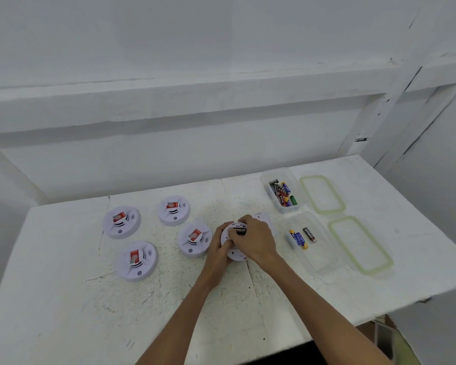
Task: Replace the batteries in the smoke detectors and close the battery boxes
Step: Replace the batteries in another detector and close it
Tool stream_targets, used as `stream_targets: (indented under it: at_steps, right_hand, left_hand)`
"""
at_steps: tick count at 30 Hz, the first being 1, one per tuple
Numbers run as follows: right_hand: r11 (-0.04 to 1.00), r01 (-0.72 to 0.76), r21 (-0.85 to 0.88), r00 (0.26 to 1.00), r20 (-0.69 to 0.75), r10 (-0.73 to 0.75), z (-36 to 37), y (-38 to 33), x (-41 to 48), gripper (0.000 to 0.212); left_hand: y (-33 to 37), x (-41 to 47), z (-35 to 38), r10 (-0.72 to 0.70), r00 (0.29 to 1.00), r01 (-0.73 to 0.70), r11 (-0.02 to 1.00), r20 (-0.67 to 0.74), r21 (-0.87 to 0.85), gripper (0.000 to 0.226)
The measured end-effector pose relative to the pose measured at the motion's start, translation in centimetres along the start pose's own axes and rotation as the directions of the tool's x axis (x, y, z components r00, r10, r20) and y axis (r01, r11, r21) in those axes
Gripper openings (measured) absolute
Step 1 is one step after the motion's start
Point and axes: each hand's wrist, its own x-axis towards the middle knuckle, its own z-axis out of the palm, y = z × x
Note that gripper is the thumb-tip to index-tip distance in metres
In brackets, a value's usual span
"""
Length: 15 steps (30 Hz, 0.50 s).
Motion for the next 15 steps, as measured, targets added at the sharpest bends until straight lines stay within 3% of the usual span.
stream_targets:
  at_steps: [6, 15]
  right_hand:
    - [1.000, 0.018, -0.020, 1.000, 0.019, -0.018, -0.5, -0.1, 0.0, 0.032]
    - [0.990, -0.029, -0.140, 0.997, 0.065, 0.038, -0.5, -1.9, 0.5, 0.041]
  left_hand:
    - [-0.4, 0.2, -0.1, -0.045, 0.999, 0.045, 0.998, 0.002, -0.041, 0.039]
    - [-0.2, 0.1, 0.1, -0.104, 0.995, 0.103, 0.985, 0.000, -0.138, 0.043]
